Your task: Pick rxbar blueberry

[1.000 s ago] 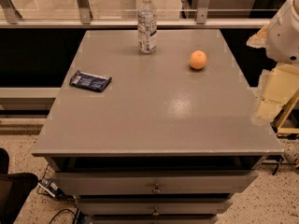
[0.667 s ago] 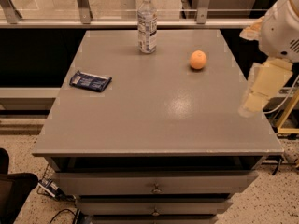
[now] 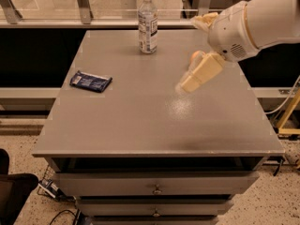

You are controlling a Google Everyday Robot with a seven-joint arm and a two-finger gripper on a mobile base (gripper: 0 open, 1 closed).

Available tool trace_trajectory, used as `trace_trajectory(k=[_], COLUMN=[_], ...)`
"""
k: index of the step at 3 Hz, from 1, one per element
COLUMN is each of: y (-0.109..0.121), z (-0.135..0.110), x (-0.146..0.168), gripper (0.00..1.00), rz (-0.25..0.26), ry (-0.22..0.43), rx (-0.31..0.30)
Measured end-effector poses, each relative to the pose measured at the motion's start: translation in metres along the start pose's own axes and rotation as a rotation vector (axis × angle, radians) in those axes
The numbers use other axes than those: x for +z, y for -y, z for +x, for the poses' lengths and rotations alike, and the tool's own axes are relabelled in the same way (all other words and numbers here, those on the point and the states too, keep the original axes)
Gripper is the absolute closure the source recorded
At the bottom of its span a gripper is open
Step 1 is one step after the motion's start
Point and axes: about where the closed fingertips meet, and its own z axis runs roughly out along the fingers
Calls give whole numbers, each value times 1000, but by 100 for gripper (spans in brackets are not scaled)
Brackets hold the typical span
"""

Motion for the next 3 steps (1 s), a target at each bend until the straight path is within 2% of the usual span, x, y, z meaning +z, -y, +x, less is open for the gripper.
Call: trace_trajectory(k=[1, 2, 3], y=[3, 10, 10], z=[-40, -76, -77], x=[48, 84, 84], gripper=[0, 0, 0], rz=[0, 17, 16], ry=[223, 350, 350], rx=[57, 99, 99])
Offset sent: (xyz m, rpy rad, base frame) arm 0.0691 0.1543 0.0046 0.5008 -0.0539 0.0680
